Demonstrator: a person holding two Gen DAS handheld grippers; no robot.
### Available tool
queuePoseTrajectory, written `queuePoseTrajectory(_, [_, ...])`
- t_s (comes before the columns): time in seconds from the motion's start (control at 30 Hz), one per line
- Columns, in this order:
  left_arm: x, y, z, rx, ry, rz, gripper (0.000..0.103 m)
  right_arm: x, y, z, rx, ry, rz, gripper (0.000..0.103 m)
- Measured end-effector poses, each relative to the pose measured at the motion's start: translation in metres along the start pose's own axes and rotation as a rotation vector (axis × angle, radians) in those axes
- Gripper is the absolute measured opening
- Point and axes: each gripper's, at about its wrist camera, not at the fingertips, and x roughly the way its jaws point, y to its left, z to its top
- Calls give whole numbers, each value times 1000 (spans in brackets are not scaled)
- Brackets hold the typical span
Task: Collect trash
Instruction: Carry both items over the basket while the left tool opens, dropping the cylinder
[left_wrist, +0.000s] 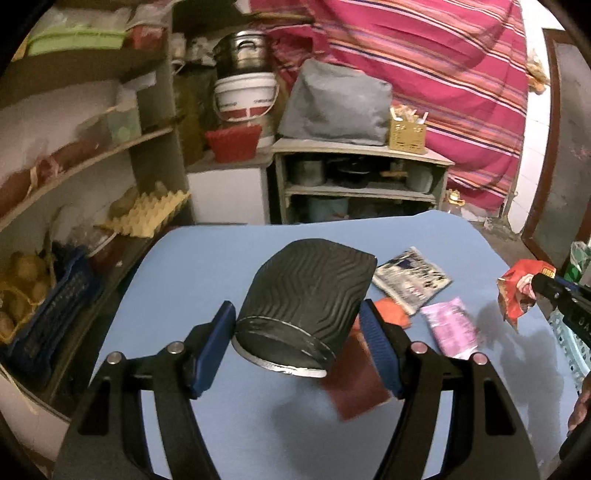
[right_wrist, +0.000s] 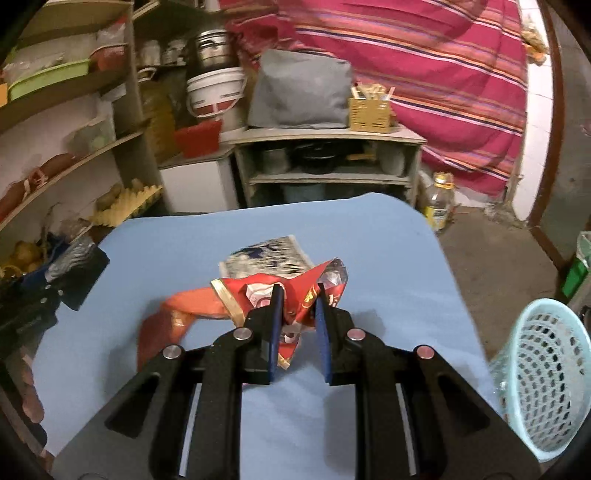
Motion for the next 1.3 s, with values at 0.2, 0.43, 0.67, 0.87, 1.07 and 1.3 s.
queuePoseTrajectory(0.2, [-3, -63, 6, 62, -20, -44, 68, -19, -48, -4, 40, -23, -57, 18])
queuePoseTrajectory(0.43, [-2, -131, 7, 126, -29, -107, 68, -45, -104, -12, 81, -40, -131, 18])
queuePoseTrajectory(0.67, [2, -192, 10, 130, -11, -193, 68, -71, -160, -23, 122, -56, -210, 18])
queuePoseTrajectory(0.87, [-4, -256, 16, 179, -13, -252, 69, -95, -218, -36, 171, -59, -285, 18])
queuePoseTrajectory(1.07, [-5, -314, 18, 211, -3, -320, 69, -113, -272, -51, 217, -49, -346, 18])
queuePoseTrajectory(1.3, [-1, -385, 14, 276, 25, -402, 69, -131, -324, -69, 325, -45, -359, 18])
